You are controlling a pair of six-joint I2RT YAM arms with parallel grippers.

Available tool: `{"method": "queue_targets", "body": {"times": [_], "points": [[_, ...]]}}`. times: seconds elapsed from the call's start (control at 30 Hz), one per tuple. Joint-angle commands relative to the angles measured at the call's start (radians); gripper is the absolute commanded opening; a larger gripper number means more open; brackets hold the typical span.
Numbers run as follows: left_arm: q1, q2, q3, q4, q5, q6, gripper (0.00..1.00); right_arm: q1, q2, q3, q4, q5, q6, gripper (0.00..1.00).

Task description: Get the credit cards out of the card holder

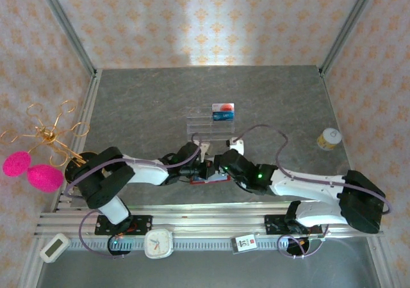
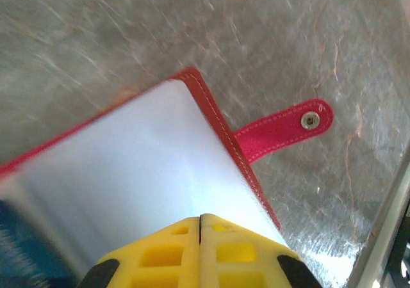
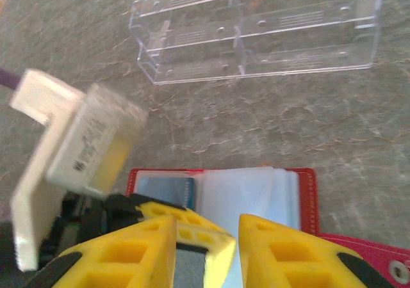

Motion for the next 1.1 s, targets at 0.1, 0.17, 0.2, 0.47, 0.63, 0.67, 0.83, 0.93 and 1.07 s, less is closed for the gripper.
{"method": "queue_targets", "body": {"times": [0.1, 0.17, 0.2, 0.47, 0.63, 0.67, 0.83, 0.93, 1.07], "points": [[-0.005, -0.087, -0.031, 0.079, -0.016, -0.046, 0.04, -0.030, -0.075, -0.040, -0.054, 0.010, 0.035, 0.30], [-0.002, -0.164, -0.055, 0.044, -0.067, -0.042, 0.08, -0.048, -0.078, -0.035, -0.038, -0.034, 0.011, 0.30], [0.004, -0.207, -0.075, 0.027, -0.096, -0.043, 0.08, -0.058, -0.073, -0.031, -0.022, -0.082, -0.011, 0.30], [0.134, -0.371, -0.249, -0.024, -0.141, -0.071, 0.00, -0.131, 0.152, 0.075, 0.108, -0.506, -0.107, 0.22], [0.143, -0.326, -0.253, -0.047, -0.159, -0.042, 0.00, -0.143, 0.314, 0.157, 0.095, -0.583, -0.104, 0.19], [0.144, -0.316, -0.256, -0.047, -0.166, -0.038, 0.00, -0.146, 0.336, 0.169, 0.085, -0.584, -0.099, 0.18], [0.144, -0.276, -0.265, -0.025, -0.153, -0.027, 0.00, -0.153, 0.405, 0.203, 0.041, -0.561, -0.080, 0.17], [0.144, -0.257, -0.260, -0.048, -0.165, -0.017, 0.00, -0.156, 0.429, 0.211, 0.013, -0.530, -0.068, 0.17], [0.144, -0.249, -0.261, -0.072, -0.171, -0.006, 0.00, -0.168, 0.454, 0.209, 0.002, -0.515, -0.053, 0.16]]}}
